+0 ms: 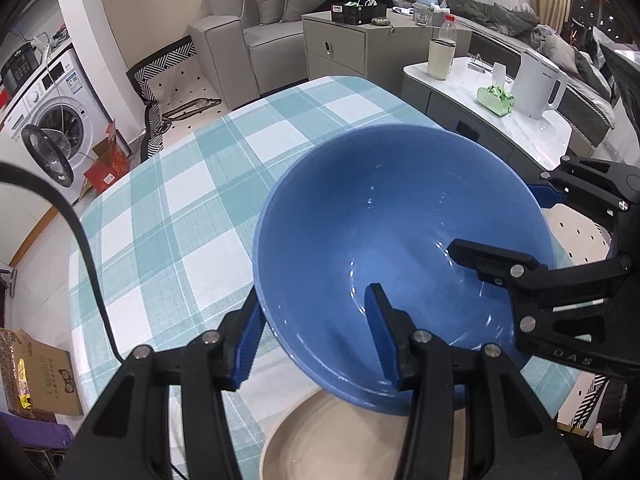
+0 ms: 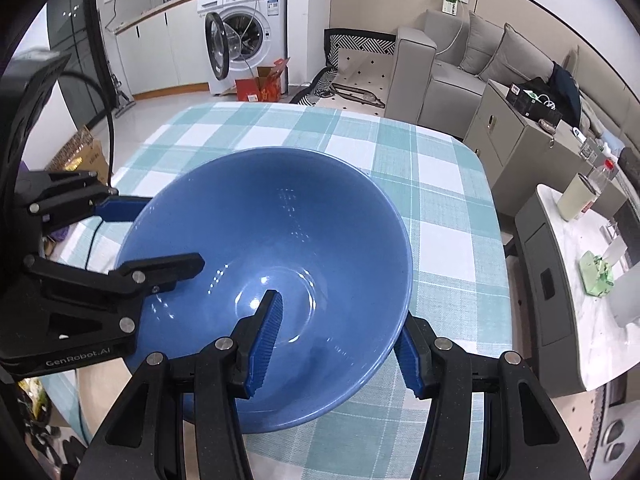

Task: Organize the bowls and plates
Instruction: 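Lower the held blue bowl into the other blue bowl with both grippers, then open both grippers and raise them off the stacked bowls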

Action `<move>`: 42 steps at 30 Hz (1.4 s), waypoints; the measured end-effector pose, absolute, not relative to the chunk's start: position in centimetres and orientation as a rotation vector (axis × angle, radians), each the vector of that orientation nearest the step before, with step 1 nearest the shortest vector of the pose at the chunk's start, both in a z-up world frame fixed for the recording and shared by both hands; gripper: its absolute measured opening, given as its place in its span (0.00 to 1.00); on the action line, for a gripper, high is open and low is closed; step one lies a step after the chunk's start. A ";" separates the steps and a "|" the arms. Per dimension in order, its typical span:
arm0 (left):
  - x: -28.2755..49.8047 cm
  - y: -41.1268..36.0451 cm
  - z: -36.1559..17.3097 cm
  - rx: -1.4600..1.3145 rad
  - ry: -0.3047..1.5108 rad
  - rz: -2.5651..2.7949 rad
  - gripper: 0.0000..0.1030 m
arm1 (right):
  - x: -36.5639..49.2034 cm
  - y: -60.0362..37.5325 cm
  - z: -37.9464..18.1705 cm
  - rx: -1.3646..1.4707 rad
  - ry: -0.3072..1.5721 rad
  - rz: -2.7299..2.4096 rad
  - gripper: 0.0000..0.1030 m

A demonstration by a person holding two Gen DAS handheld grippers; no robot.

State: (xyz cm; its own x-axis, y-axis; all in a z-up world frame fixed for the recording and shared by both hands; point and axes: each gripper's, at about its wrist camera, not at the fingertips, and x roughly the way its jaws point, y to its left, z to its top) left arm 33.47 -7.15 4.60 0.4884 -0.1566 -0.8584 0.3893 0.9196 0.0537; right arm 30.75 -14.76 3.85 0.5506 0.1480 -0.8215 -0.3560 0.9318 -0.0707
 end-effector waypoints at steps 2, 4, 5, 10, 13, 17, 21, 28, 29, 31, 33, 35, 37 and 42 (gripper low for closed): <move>33.6 -7.2 4.4 0.260 1.011 -0.333 0.47 | 30.9 -14.6 3.6 -0.255 0.946 0.297 0.53; 33.6 -7.4 4.3 0.270 1.010 -0.329 0.47 | 31.0 -14.6 3.2 -0.263 0.951 0.292 0.53; 33.6 -7.4 4.3 0.273 1.010 -0.328 0.47 | 31.0 -14.6 3.2 -0.265 0.953 0.291 0.53; 33.8 -7.5 3.8 0.280 1.016 -0.326 0.47 | 31.1 -14.4 2.6 -0.298 0.951 0.279 0.53; 33.8 -7.6 3.5 0.287 1.021 -0.324 0.47 | 31.2 -14.3 2.5 -0.305 0.947 0.275 0.53; 33.8 -7.8 3.4 0.298 1.020 -0.321 0.47 | 31.1 -14.0 2.3 -0.345 0.941 0.258 0.53; 33.9 -7.7 3.4 0.303 1.019 -0.322 0.47 | 31.2 -13.9 2.2 -0.356 0.940 0.253 0.54; 33.8 -7.9 3.4 0.314 1.017 -0.319 0.47 | 31.2 -14.1 2.1 -0.354 0.936 0.252 0.55; 33.8 -7.9 3.4 0.314 1.016 -0.319 0.47 | 31.2 -14.1 2.1 -0.353 0.936 0.252 0.56; 33.8 -7.9 3.4 0.317 1.016 -0.318 0.47 | 31.3 -14.1 2.1 -0.352 0.938 0.253 0.56; 33.8 -7.9 3.4 0.320 1.016 -0.316 0.47 | 31.2 -14.1 2.1 -0.351 0.938 0.253 0.57; 33.9 -8.0 3.4 0.321 1.016 -0.316 0.47 | 31.3 -14.1 2.1 -0.351 0.938 0.252 0.57; 33.9 -8.0 3.4 0.320 1.016 -0.317 0.47 | 31.3 -14.1 2.1 -0.348 0.938 0.253 0.57; 34.0 -8.1 3.4 0.322 1.016 -0.317 0.48 | 31.5 -14.0 1.9 -0.338 0.941 0.256 0.57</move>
State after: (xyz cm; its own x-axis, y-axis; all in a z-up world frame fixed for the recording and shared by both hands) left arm 33.98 -8.09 3.43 0.4894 -0.1078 -0.8654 0.4030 0.9080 0.1148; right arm 31.47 -14.02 1.88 0.5657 0.0674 -0.8219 -0.3579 0.9179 -0.1711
